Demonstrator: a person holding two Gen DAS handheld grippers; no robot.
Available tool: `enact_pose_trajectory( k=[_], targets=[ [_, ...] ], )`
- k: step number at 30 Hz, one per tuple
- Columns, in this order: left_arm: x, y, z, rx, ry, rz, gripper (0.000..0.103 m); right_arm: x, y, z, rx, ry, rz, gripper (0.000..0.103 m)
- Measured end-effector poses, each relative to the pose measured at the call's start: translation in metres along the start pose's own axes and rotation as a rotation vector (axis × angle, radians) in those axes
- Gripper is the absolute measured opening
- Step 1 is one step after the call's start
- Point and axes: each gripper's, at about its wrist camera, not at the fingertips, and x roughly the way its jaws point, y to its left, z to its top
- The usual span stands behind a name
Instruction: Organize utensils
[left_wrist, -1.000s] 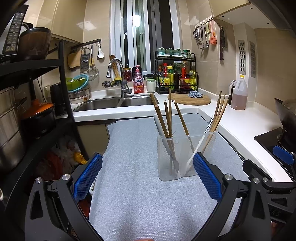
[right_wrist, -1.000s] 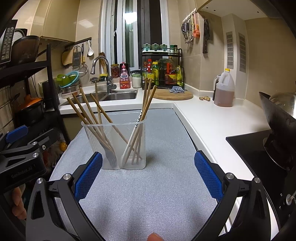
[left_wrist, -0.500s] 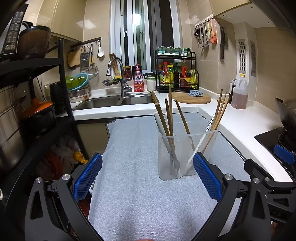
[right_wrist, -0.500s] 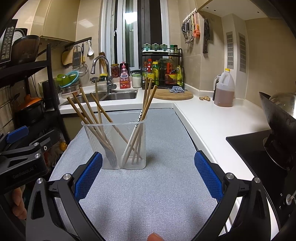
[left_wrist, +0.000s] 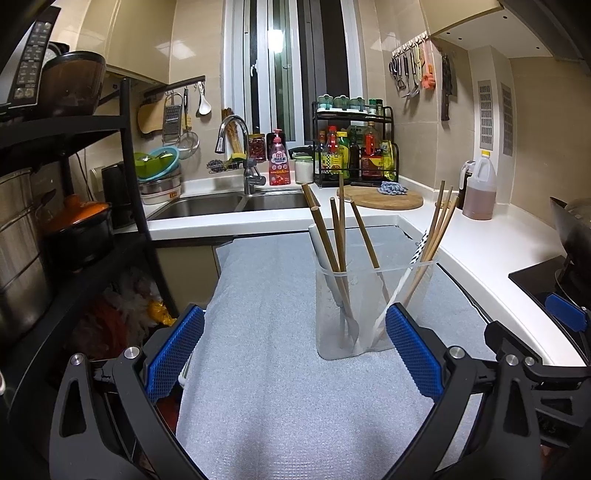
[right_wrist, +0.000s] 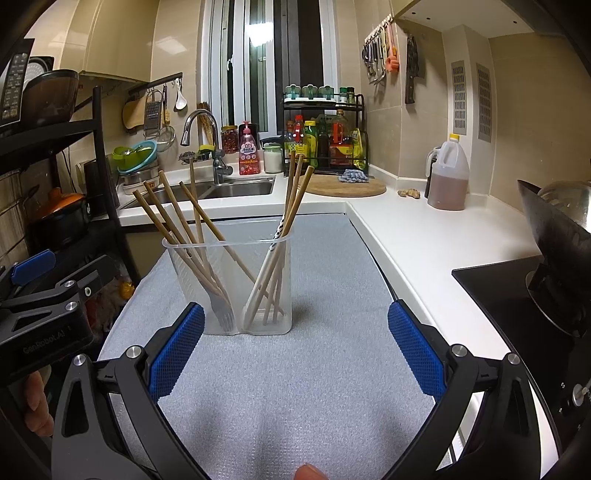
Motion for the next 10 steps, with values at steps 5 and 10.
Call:
enact_pose_trajectory(
  k=[5, 10],
  targets=[
    [-0.0018, 0.0002, -0.0001, -0.005, 0.003, -0.015, 0.095, -0.0012, 0.0003, 0.0000, 0.002, -0.005, -0.002, 0.098],
    [-0.0046, 0.0006, 0.0006, -0.004, 0.010, -0.027, 0.095, -0.0026, 0.0000, -0.0004, 0.002, -0.007, -0.002, 0.098]
  ],
)
